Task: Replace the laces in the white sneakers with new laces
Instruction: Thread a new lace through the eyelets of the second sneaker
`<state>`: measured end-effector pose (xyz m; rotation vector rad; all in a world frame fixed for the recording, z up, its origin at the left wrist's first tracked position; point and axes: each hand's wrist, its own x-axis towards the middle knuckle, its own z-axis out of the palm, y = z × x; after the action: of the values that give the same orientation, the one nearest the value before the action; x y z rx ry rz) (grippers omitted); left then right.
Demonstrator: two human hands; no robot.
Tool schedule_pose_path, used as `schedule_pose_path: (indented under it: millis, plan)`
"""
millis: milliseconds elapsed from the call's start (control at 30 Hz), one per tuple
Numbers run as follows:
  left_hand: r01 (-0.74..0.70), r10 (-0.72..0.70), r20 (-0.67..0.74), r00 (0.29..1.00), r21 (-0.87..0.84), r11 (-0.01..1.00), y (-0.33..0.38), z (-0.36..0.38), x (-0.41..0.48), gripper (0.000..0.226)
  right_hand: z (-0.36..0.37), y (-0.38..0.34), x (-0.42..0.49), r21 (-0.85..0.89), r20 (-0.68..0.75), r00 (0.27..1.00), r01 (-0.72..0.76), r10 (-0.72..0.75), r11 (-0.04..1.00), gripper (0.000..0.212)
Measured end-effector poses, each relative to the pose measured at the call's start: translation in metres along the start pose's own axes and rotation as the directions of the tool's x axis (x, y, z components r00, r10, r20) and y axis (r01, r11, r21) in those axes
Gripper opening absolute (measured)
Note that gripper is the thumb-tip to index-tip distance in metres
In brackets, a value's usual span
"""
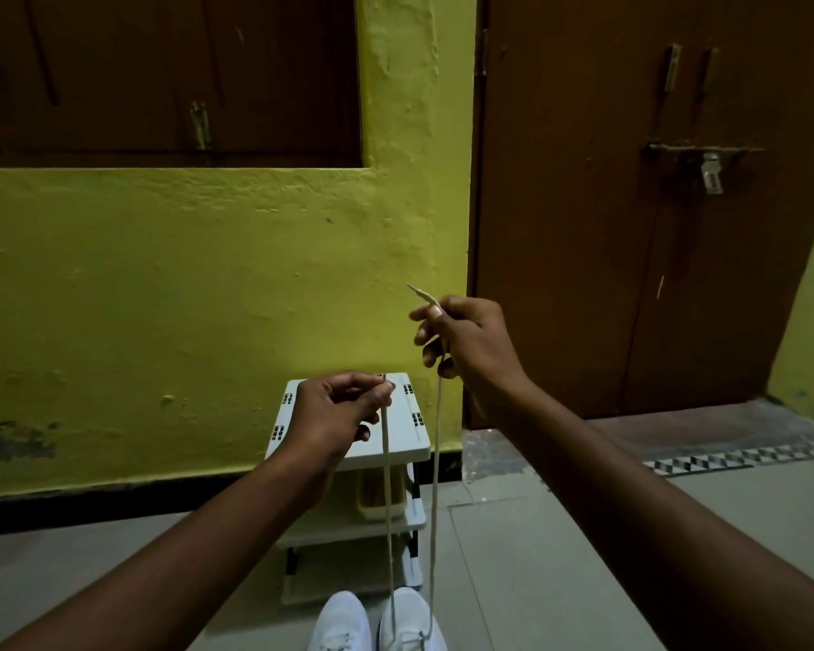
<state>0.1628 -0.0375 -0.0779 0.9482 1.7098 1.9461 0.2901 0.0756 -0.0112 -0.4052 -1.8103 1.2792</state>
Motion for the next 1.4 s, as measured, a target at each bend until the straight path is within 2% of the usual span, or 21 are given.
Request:
schedule_pose_path:
  millis: [167,400,533,700,933,1233,1400]
  plan:
    - [0.044,-0.046,-0.042,0.998,-0.053,0.998,0.005,0.002,0.004,0.01,0.003,-0.002,0.001,0.06,-0.09,0.992,0.097,-0.092,0.993,0.026]
    - [0.063,-0.068,-0.061,0.996,-0.076,0.995,0.005,0.004,0.003,0.012,0.001,-0.008,0.001,0.083,-0.11,0.985,0.141,-0.131,0.987,0.024]
    - [0.049,-0.052,-0.045,0.998,-0.059,0.997,0.007,0.007,0.001,0.011,-0.001,-0.007,0.004,0.034,-0.155,0.98,0.134,-0.127,0.99,0.018]
    - [0.04,-0.042,-0.043,0.998,-0.05,0.998,0.008,0.007,0.0,0.008,-0.001,-0.004,0.009,-0.144,-0.273,0.942,0.163,-0.197,0.976,0.013]
    - [0.051,-0.054,-0.057,0.997,-0.044,0.998,0.007,0.005,0.0,0.004,0.0,-0.014,0.007,-0.068,-0.301,0.936,0.168,-0.181,0.983,0.01]
    - [0.06,-0.062,-0.058,0.996,-0.027,0.998,0.011,0.006,-0.003,0.005,0.001,-0.02,0.005,-0.055,-0.294,0.934,0.194,-0.202,0.979,0.008]
    - [0.067,-0.068,-0.067,0.995,-0.014,0.998,0.01,0.004,-0.003,0.005,0.001,-0.022,0.004,0.007,-0.294,0.936,0.206,-0.195,0.978,0.012]
